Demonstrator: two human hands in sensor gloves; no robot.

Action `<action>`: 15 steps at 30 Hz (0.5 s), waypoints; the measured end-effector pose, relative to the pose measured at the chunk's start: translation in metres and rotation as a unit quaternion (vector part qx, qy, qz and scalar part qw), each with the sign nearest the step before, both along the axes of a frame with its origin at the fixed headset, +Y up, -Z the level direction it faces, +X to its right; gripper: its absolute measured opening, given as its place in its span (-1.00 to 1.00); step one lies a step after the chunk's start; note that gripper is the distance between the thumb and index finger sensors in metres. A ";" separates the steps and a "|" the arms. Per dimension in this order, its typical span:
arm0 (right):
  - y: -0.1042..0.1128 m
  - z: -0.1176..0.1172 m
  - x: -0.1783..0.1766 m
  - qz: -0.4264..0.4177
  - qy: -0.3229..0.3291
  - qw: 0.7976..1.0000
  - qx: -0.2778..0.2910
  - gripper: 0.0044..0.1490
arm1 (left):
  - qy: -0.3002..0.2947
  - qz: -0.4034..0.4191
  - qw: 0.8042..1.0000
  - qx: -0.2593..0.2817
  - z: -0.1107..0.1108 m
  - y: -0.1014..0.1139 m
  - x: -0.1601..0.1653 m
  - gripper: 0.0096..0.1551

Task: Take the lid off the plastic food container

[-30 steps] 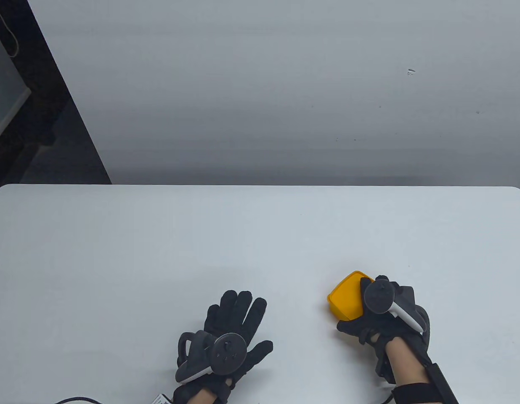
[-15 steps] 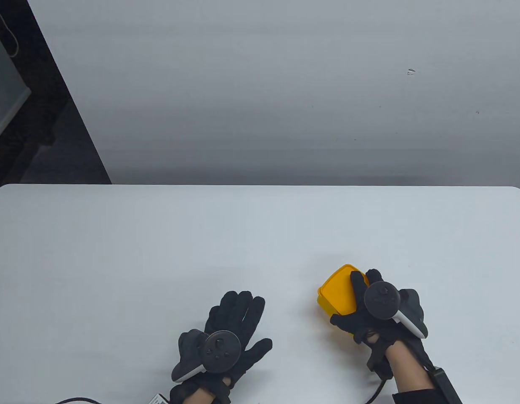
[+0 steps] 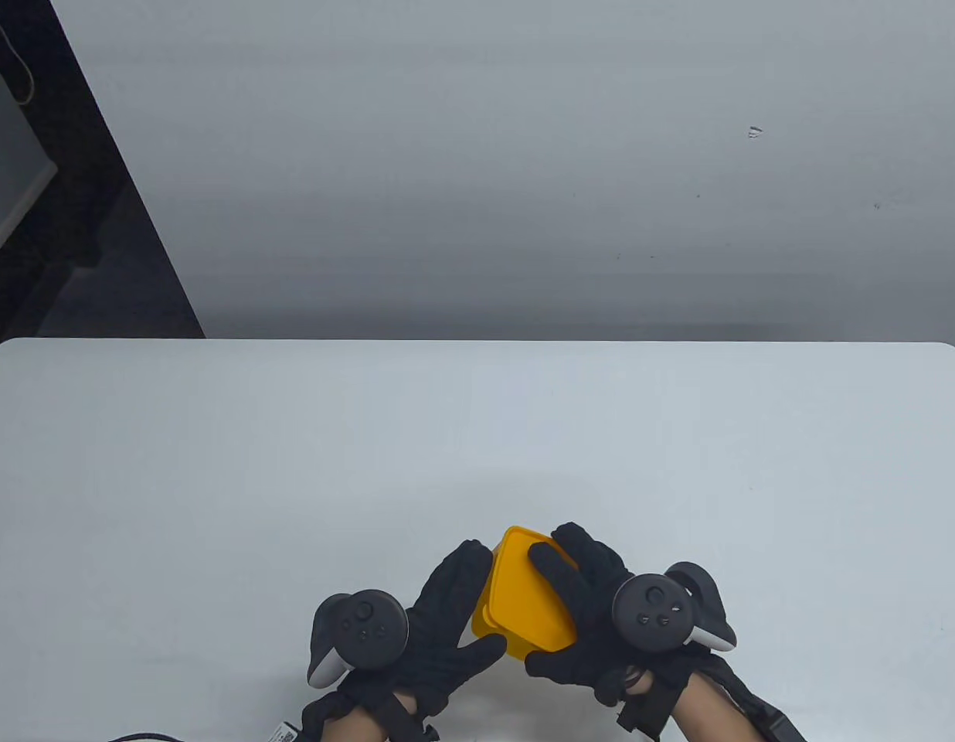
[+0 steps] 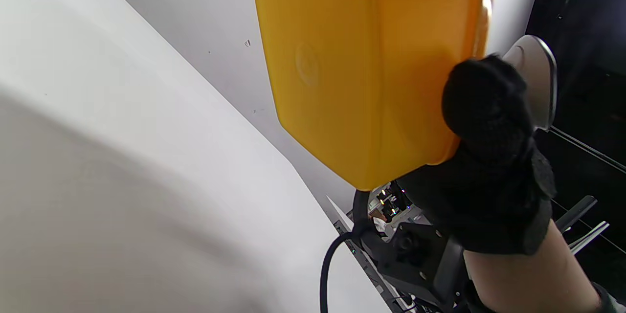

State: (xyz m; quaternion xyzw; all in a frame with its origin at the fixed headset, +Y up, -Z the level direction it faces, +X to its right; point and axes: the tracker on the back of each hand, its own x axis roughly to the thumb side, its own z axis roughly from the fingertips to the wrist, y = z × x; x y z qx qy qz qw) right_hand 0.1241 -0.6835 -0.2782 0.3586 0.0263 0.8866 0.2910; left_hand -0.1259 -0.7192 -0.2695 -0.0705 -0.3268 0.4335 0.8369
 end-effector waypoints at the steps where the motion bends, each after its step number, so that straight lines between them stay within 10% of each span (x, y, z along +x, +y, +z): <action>1: 0.000 0.002 -0.002 -0.009 0.005 1.000 -0.007 0.40 | -0.013 0.005 1.000 -0.004 0.000 0.000 0.000 0.25; 15: 0.001 0.003 -0.003 -0.080 0.081 0.987 -0.110 0.19 | -0.098 0.088 0.984 -0.121 0.003 0.000 0.003 0.66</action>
